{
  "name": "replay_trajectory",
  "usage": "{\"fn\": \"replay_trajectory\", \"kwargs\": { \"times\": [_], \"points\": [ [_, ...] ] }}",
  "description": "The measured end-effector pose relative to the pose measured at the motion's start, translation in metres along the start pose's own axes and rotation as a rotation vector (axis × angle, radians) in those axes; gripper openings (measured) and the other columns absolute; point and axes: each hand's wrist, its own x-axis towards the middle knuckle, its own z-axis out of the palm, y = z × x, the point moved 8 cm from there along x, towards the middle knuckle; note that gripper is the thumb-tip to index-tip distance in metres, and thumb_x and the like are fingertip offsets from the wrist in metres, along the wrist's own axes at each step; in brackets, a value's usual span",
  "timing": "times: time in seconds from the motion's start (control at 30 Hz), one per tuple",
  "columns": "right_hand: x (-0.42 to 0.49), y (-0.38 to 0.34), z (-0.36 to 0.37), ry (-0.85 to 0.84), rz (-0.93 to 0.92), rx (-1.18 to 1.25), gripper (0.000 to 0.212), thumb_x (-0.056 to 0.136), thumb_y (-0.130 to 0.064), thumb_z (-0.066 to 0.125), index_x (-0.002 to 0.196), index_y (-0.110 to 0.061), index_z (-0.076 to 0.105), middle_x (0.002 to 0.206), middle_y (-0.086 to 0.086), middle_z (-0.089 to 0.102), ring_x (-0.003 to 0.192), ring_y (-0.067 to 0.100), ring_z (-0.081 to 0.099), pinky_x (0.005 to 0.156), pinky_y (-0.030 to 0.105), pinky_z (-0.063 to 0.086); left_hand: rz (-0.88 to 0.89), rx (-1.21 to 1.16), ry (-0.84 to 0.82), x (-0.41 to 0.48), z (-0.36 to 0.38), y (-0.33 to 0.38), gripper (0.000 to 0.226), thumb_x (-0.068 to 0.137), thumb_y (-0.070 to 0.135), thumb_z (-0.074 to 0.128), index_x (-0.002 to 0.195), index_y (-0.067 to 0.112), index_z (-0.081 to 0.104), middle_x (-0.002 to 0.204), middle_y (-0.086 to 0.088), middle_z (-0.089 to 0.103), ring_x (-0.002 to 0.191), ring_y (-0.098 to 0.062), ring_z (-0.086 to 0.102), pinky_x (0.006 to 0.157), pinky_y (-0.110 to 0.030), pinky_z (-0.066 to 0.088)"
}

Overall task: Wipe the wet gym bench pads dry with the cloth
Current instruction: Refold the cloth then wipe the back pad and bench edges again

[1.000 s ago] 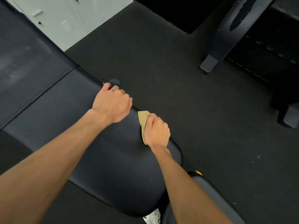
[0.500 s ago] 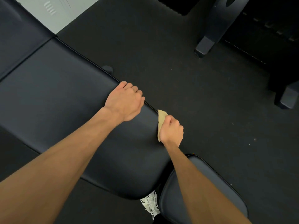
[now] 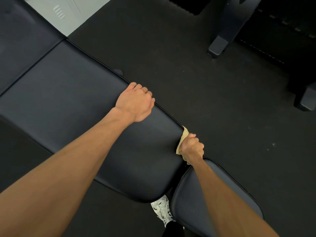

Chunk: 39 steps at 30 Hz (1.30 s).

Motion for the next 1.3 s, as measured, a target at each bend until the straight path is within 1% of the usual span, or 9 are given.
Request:
{"fn": "replay_trajectory", "kwargs": {
  "times": [0.13,0.3,0.47,0.63,0.7,0.77,0.97,1.2,1.3],
  "points": [
    [-0.008,0.001,-0.005,-0.075,-0.087,-0.098,0.053,0.119,-0.019,0.032,0.167,0.003,0.025,0.162,0.017,0.048,0.149,0.040,0.050,0.114,0.045,0.049,-0.025,-0.092,0.024,-0.005,0.003,0.004,0.050,0.114,0.035,0.030,0.129,0.011,0.070,0.130,-0.010,0.070,0.131,-0.031,0.060,0.129,-0.043,0.022],
    [-0.054,-0.001,0.005,-0.159,-0.300,-0.319,0.038,0.115,-0.011,0.037,0.145,0.000,0.057,0.145,0.018,0.065,0.136,0.033,0.063,0.107,0.035,0.053,-0.021,-0.295,0.132,-0.033,-0.002,0.039,0.055,0.109,0.032,0.027,0.138,0.006,0.066,0.137,-0.011,0.068,0.143,-0.030,0.055,0.132,-0.041,0.025],
    [-0.071,0.025,0.015,-0.259,-0.245,-0.169,0.043,0.114,-0.015,0.048,0.150,0.007,0.052,0.154,0.022,0.056,0.145,0.036,0.054,0.116,0.037,0.045,-0.005,-0.382,0.176,-0.065,0.005,0.085,0.054,0.111,0.029,0.030,0.142,0.006,0.066,0.142,-0.011,0.069,0.147,-0.029,0.056,0.130,-0.041,0.034],
    [-0.096,0.032,-0.005,-0.291,-0.255,-0.166,0.013,0.099,-0.013,0.074,0.106,-0.003,0.070,0.107,0.012,0.070,0.100,0.030,0.072,0.072,0.035,0.058,-0.058,-0.475,0.191,-0.097,-0.002,0.112,0.065,0.105,0.035,0.017,0.126,0.010,0.073,0.122,-0.008,0.074,0.121,-0.029,0.069,0.121,-0.041,0.045],
    [-0.095,0.030,-0.012,-0.360,-0.283,-0.214,0.016,0.096,-0.015,0.077,0.086,-0.007,0.068,0.097,0.012,0.066,0.097,0.030,0.071,0.073,0.037,0.060,-0.124,-0.569,0.148,-0.113,0.001,0.113,0.056,0.109,0.035,0.022,0.125,0.012,0.072,0.122,-0.006,0.072,0.118,-0.029,0.068,0.113,-0.044,0.050],
    [-0.099,0.025,-0.016,-0.462,-0.263,-0.130,0.015,0.100,-0.015,0.070,0.090,-0.004,0.071,0.092,0.015,0.073,0.086,0.030,0.075,0.077,0.043,0.067,-0.195,-0.700,0.109,-0.133,0.002,0.111,0.042,0.114,0.031,0.034,0.128,0.015,0.070,0.126,-0.004,0.071,0.121,-0.027,0.065,0.107,-0.047,0.053],
    [-0.205,-0.032,-0.017,-0.704,-0.532,-0.239,0.022,0.102,-0.014,0.055,0.086,-0.013,0.070,0.071,0.005,0.069,0.061,0.020,0.063,0.058,0.028,0.047,-0.536,-1.289,0.119,-0.207,0.002,0.061,0.041,0.115,0.043,0.041,0.123,0.020,0.073,0.113,-0.002,0.077,0.106,-0.023,0.070,0.097,-0.042,0.054],
    [-0.334,-0.159,0.011,-0.579,-0.990,-0.249,0.019,0.075,-0.026,0.077,0.090,-0.022,0.065,0.091,0.001,0.082,0.079,0.021,0.081,0.071,0.048,0.070,-0.938,-1.717,0.414,-0.289,0.020,-0.046,0.046,0.112,0.055,0.043,0.114,0.029,0.080,0.113,0.008,0.082,0.112,-0.013,0.075,0.102,-0.038,0.058],
    [-0.386,-0.212,0.029,-0.499,-1.189,-0.309,0.025,0.077,-0.033,0.083,0.099,-0.030,0.071,0.095,-0.003,0.082,0.083,0.017,0.080,0.061,0.035,0.067,-1.065,-1.901,0.568,-0.312,0.028,-0.096,0.045,0.111,0.051,0.051,0.117,0.013,0.073,0.119,-0.012,0.079,0.103,-0.021,0.076,0.095,-0.053,0.064]
  ]
}}
